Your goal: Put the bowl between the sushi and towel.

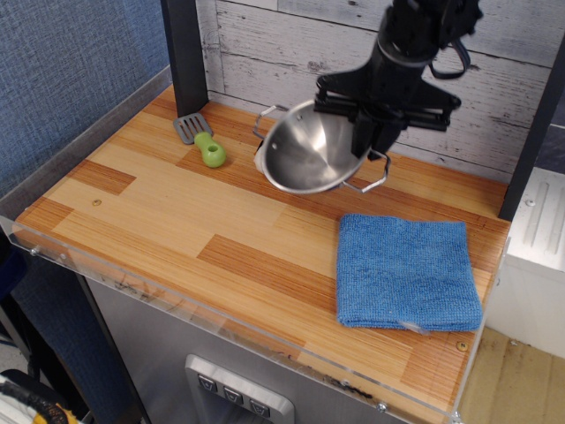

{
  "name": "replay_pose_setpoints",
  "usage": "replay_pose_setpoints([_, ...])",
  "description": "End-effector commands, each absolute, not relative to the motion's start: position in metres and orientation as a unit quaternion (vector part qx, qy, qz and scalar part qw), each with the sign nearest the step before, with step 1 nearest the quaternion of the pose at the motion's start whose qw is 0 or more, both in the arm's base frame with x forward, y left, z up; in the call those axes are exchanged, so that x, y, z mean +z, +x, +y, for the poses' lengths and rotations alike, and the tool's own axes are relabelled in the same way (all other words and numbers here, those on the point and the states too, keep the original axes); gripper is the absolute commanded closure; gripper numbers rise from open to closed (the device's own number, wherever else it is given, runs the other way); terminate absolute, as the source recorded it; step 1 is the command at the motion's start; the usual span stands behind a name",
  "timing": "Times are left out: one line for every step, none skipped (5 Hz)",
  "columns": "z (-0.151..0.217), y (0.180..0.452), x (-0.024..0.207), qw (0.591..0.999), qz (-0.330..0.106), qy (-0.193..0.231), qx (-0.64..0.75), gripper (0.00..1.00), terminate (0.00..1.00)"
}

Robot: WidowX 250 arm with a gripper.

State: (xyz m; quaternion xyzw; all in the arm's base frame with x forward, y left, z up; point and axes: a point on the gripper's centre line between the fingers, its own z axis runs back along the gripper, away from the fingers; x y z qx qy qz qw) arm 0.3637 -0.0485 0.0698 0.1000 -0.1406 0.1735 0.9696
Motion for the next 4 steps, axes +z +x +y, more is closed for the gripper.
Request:
replay_pose_setpoints([-0.062,0.366,0.062,0.972,-0.145,0.099,0.158,1.0,0.0])
replay_pose_setpoints([-0.071,0.363,0.049,0.975,-0.137,0.101,0.143,1.0,0.0])
replay_pose_setpoints([-0.075,0.356,0.039,0.977,-0.122,0.107,0.141,1.0,0.0])
replay_pose_setpoints([-0.072,0.351,0.036,0.975,-0.114,0.113,0.155,0.0,0.0])
